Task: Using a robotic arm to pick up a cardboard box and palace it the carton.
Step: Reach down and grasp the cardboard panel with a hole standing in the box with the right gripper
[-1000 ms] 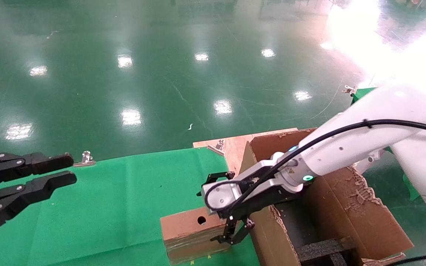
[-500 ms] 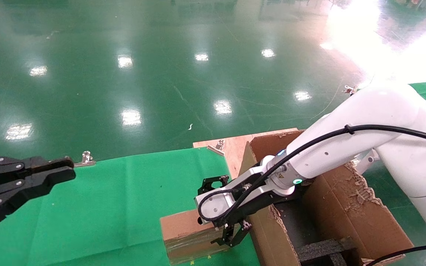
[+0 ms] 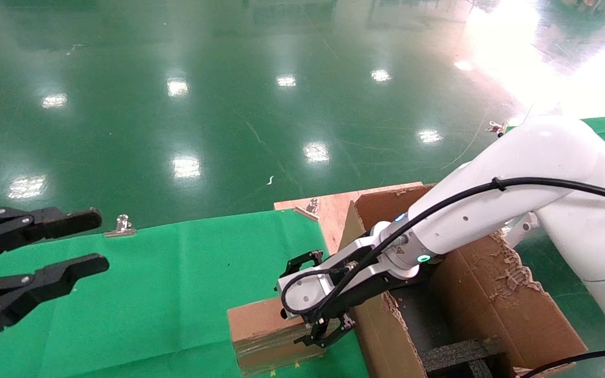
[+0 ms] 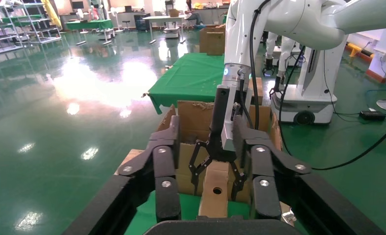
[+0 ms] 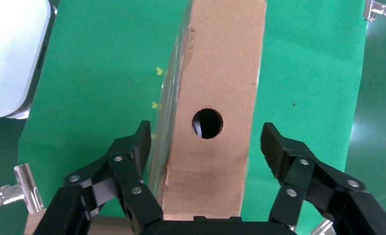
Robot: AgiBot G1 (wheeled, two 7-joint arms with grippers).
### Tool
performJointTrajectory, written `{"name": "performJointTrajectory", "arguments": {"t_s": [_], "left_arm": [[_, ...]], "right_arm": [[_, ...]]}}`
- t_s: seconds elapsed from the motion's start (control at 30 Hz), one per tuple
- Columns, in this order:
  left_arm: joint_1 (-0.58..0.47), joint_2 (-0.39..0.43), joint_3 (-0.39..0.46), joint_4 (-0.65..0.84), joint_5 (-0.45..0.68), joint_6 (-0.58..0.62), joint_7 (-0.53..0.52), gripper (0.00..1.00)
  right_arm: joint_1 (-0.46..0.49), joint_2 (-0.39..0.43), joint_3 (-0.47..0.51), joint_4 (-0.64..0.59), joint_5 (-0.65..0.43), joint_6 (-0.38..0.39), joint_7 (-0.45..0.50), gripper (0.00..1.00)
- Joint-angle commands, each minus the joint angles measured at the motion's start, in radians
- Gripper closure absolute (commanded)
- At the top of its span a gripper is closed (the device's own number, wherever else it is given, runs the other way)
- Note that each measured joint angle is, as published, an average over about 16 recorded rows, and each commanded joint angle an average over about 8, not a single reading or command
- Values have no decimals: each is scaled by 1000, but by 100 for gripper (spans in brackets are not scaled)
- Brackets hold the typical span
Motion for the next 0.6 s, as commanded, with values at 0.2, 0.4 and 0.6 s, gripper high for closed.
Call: {"name": "performJointTrajectory", "arguments": {"t_s": [0.2, 0.4, 0.6], "left_arm": [[0, 0, 0, 0, 0, 0, 0, 0], [0, 0, 0, 0, 0, 0, 0, 0], [0, 0, 0, 0, 0, 0, 0, 0]], "right_arm": [[-1, 1, 2, 0, 3, 0, 0, 100], [-1, 1, 2, 1, 4, -1, 0, 100], [-1, 2, 3, 0, 5, -1, 0, 100]]}}
